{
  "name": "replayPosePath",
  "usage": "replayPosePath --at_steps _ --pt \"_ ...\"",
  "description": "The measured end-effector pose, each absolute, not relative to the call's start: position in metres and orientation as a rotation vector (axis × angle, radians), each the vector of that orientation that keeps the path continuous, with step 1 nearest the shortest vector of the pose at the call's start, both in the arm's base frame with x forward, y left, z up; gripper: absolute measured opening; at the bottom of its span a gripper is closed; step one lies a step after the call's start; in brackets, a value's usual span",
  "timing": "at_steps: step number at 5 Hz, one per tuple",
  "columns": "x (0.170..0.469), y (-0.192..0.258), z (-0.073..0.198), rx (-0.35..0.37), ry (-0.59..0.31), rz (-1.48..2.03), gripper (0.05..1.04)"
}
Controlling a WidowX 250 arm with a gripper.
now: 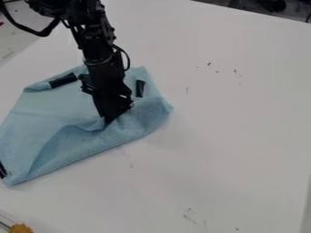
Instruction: Fold the cloth from bottom right to top left
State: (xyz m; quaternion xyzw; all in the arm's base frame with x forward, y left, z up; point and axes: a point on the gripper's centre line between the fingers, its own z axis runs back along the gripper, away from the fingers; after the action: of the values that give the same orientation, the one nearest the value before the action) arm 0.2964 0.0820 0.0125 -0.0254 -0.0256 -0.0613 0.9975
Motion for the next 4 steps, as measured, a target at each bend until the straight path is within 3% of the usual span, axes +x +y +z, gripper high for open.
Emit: replayPosePath --at_steps 1,2,3,4 --pt "0.298 0.084 0.013 -0.037 -0.061 -0.146 0.255" --pt "0.305 0.095 0.013 0.009 -0.112 -0.150 0.531" --pt "0.324 0.121 0.024 0.094 -0.209 -0.164 0.818" --pt "0.347 0.152 0.027 0.173 -0.268 -0.193 1.010"
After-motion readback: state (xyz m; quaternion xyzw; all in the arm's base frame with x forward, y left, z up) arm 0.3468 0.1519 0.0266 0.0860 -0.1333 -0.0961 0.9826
